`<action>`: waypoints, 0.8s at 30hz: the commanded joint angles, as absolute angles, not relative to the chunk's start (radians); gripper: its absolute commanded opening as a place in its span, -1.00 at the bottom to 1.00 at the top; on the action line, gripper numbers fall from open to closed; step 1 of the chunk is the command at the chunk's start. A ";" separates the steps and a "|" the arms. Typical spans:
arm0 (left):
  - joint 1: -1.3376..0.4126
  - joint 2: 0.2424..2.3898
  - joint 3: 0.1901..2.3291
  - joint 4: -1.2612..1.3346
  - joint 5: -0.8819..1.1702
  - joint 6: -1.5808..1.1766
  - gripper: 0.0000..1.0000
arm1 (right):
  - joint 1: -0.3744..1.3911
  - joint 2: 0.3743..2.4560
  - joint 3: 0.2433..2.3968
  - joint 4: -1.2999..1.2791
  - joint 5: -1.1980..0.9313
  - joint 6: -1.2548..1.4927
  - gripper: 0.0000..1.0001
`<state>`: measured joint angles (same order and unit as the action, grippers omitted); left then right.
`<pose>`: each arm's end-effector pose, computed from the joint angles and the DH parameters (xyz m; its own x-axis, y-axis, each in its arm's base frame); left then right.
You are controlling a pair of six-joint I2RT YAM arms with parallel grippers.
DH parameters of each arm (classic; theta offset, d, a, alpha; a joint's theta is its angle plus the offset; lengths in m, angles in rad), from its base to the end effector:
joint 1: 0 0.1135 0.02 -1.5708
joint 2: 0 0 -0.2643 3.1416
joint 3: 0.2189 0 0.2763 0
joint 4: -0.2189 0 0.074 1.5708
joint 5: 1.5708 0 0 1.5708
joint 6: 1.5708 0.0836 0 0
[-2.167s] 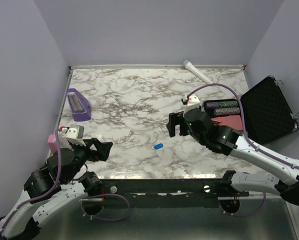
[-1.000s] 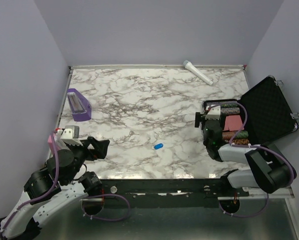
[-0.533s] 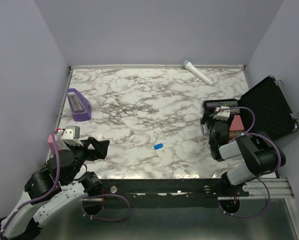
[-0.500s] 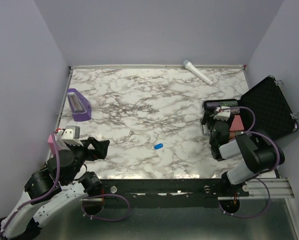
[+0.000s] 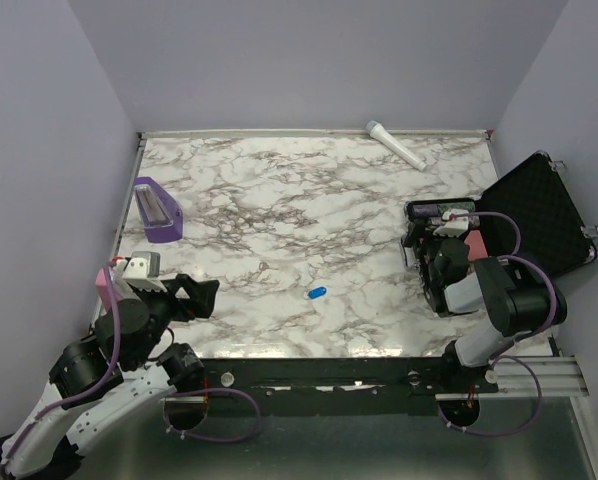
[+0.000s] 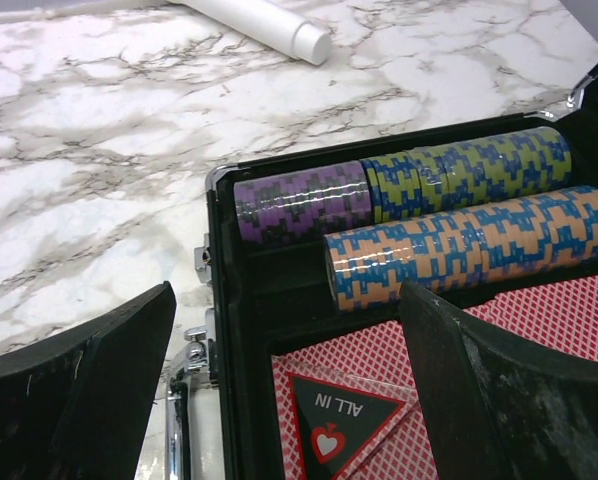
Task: Remove the keys from the keyring
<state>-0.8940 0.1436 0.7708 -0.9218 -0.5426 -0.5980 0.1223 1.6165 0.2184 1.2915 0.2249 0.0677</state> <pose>0.0843 -0.0360 0.3159 -0.3519 -0.3317 -0.8753 0.1936 0.8891 -0.4148 0.2922 0.0171 0.1056 -0.0985 0.0543 -0.9937 0.1081 0.9932 0.0436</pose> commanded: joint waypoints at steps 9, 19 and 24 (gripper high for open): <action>-0.877 0.153 0.761 -0.914 -0.555 -0.580 0.98 | 0.114 1.629 0.224 1.358 0.183 0.083 1.00; -0.873 0.166 0.761 -0.914 -0.560 -0.580 0.97 | 0.114 1.632 0.231 1.350 0.127 0.070 1.00; -0.871 0.164 0.761 -0.914 -0.557 -0.578 0.97 | 0.075 1.631 0.264 1.276 0.075 0.098 1.00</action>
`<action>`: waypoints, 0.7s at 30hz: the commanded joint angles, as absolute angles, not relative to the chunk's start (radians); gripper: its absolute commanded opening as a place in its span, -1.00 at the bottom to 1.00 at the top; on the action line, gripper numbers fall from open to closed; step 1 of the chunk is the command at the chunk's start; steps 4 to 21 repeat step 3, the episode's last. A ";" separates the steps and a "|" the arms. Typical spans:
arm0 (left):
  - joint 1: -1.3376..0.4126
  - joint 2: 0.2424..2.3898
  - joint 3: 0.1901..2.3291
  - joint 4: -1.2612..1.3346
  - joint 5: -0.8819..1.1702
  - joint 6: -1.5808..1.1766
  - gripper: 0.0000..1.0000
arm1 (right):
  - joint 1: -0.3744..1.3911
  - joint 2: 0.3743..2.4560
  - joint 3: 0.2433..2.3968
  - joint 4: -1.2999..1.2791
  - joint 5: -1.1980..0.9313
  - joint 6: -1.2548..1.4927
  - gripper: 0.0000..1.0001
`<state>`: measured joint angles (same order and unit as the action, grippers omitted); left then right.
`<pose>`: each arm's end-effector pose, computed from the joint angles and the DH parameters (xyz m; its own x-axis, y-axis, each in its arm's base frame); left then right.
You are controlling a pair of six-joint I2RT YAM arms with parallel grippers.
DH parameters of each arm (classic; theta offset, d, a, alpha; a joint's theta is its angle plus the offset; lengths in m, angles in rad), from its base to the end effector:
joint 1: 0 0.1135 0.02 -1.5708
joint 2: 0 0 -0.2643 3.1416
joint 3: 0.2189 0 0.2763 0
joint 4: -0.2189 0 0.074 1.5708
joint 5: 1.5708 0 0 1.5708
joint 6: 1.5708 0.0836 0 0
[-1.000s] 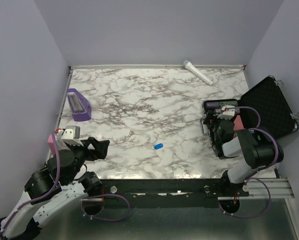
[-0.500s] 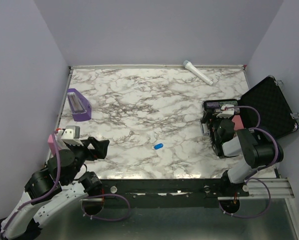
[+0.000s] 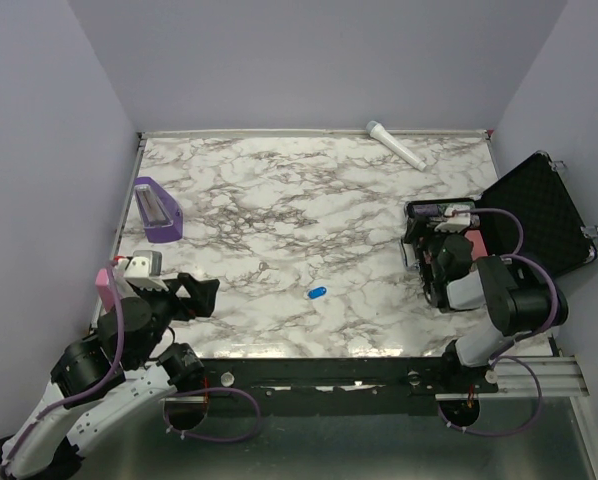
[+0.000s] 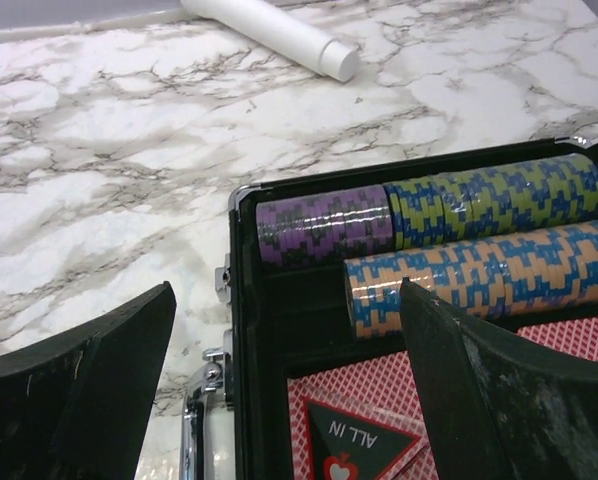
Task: Remove the keys from the keyring
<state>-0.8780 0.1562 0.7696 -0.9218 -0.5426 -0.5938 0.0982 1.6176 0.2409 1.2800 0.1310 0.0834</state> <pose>0.0866 -0.0368 0.3147 -0.3535 -0.3243 -0.8774 0.1772 0.8978 -0.4032 0.2990 0.0185 0.1093 -0.0931 0.0738 -0.9929 0.0401 0.9967 0.0703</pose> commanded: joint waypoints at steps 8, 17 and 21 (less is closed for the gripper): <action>-0.871 0.164 0.761 -0.913 -0.557 -0.578 0.97 | 0.075 1.629 0.256 1.292 0.077 0.095 1.00; -0.871 0.164 0.761 -0.913 -0.557 -0.578 0.97 | 0.075 1.629 0.256 1.292 0.077 0.095 1.00; -0.871 0.164 0.761 -0.913 -0.557 -0.578 0.97 | 0.075 1.629 0.256 1.292 0.077 0.095 1.00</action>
